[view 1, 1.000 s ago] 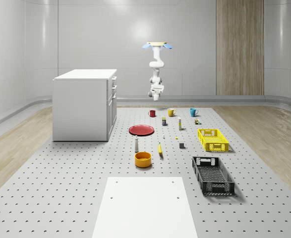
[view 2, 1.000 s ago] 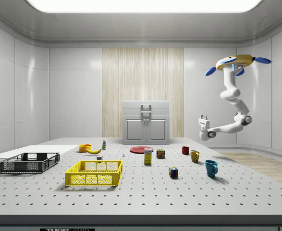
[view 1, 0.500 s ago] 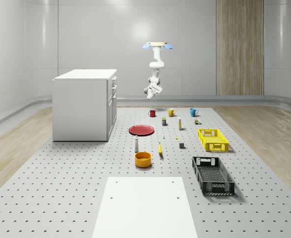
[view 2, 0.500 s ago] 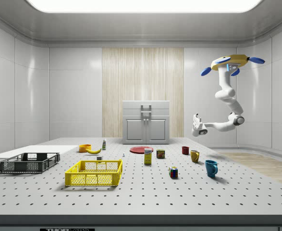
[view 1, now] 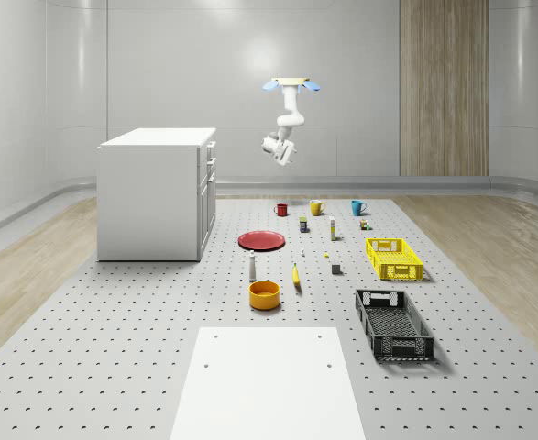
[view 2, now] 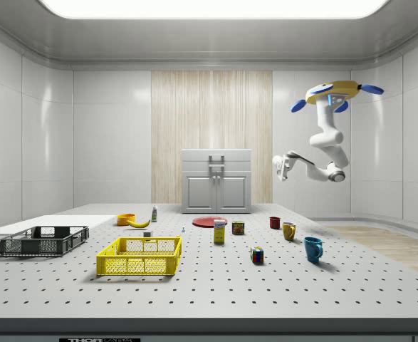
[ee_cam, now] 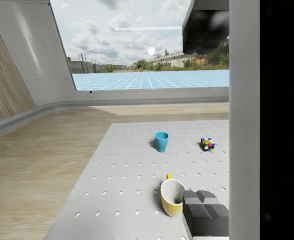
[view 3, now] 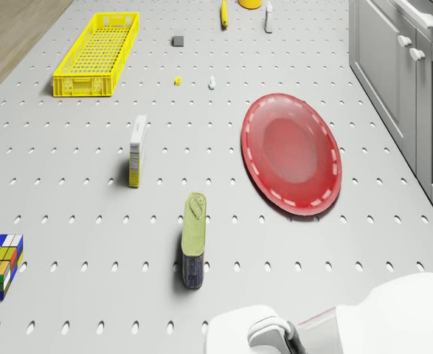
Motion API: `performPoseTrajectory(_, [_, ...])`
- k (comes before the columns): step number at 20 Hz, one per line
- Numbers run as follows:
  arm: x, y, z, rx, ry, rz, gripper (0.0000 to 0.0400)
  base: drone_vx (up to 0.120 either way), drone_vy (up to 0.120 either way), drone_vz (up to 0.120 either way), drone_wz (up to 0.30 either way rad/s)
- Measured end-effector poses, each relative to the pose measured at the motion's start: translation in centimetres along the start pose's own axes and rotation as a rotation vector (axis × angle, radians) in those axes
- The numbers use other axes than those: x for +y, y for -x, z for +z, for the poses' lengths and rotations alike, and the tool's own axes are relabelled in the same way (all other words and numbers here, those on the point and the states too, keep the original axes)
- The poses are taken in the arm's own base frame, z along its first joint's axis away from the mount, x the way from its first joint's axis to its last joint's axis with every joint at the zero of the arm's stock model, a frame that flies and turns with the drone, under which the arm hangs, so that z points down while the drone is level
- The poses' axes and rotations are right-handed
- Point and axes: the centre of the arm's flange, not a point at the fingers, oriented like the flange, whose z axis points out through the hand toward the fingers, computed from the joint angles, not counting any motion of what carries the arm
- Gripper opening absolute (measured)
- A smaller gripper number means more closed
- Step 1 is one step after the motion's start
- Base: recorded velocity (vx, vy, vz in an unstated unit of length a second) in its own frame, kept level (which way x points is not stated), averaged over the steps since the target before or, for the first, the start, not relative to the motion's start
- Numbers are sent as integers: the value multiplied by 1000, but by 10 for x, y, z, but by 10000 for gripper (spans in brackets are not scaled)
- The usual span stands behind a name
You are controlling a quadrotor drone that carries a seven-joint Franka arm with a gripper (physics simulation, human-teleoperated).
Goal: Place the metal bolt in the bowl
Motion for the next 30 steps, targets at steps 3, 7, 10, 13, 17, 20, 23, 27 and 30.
performPoseTrajectory(3, [-24,25,6,253,253,-9,400,120,0,0,0])
performPoseTrajectory(7, [-42,42,19,455,451,-16,400,120,0,0,0])
performPoseTrajectory(10, [-48,49,26,539,532,-20,400,120,0,0,0])
performPoseTrajectory(13, [-51,52,31,589,579,-22,400,120,0,0,0])
performPoseTrajectory(17, [-53,55,35,624,612,-23,400,120,0,0,0])
performPoseTrajectory(20, [-54,56,36,638,625,-24,400,120,0,0,0])
performPoseTrajectory(23, [-55,56,37,647,633,-24,400,120,0,0,0])
performPoseTrajectory(27, [-55,57,37,653,638,-25,400,120,0,0,0])
performPoseTrajectory(30, [-55,57,38,655,640,-25,400,120,0,0,0])
